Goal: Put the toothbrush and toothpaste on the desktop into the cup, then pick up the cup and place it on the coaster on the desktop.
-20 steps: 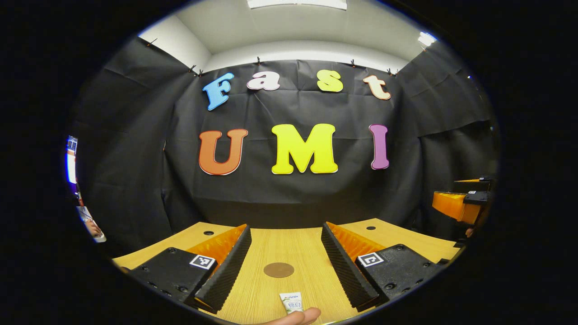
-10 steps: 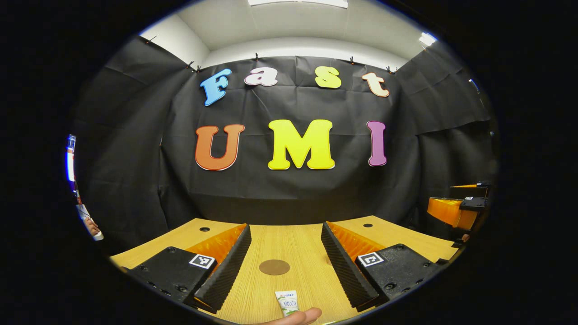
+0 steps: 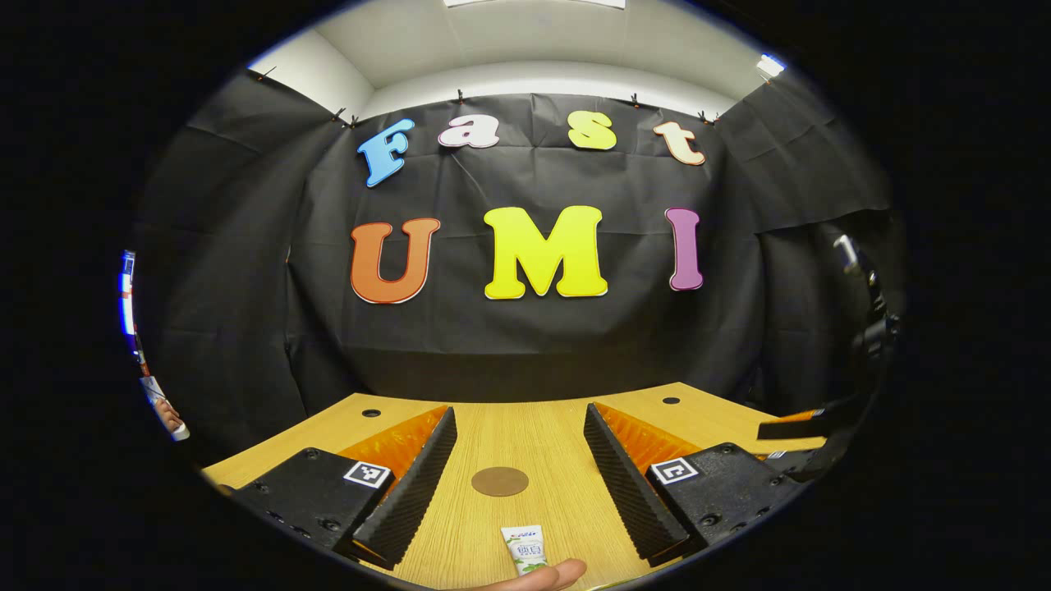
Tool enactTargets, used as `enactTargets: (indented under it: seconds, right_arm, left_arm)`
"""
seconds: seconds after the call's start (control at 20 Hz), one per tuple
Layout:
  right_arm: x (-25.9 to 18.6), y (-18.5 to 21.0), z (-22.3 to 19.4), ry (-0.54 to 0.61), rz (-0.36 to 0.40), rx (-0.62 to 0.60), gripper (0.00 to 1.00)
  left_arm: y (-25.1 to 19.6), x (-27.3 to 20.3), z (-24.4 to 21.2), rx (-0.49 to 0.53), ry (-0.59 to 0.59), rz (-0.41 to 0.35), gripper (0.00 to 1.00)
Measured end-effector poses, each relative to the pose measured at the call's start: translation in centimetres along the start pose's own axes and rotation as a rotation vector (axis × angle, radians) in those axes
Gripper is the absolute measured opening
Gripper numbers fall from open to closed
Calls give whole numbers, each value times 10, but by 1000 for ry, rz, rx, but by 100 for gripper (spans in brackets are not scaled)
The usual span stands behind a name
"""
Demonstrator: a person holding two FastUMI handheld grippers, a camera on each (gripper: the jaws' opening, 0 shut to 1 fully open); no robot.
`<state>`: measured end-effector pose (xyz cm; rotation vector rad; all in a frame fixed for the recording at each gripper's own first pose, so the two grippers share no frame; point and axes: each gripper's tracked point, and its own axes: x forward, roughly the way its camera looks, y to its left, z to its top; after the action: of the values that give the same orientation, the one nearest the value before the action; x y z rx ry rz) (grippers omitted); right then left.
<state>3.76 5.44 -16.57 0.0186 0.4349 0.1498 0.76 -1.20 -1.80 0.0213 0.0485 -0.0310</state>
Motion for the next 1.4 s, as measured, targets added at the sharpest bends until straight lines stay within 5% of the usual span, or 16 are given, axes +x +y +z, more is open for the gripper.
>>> enactTargets:
  seconds: [0.5, 0.7, 0.85, 0.9, 1.05, 1.1, 1.2, 1.4]
  right_arm:
    - [57, 35, -79, 233, 3, -36, 92]
    - [72, 36, -98, 334, -1, -8, 61]
    - [74, 34, -108, 377, -10, -2, 60]
    - [75, 37, -108, 385, 1, 18, 50]
    - [75, 39, -107, 403, 25, 47, 44]
    - [76, 39, -108, 409, 26, 49, 24]
    - [76, 38, -107, 411, 39, 52, 6]
    - [67, 31, -96, 368, 40, 46, 0]
  left_arm:
    - [-1, 17, -33, -15, 83, -16, 99]
    - [5, 25, -46, -36, 128, 2, 99]
    - [8, 27, -50, -39, 135, 5, 99]
    - [7, 28, -52, -40, 140, 2, 99]
    - [5, 30, -59, -39, 165, -11, 99]
    - [4, 31, -63, -41, 178, -9, 99]
    - [2, 30, -77, -45, 222, -12, 100]
    - [0, 27, -106, -43, 333, -13, 100]
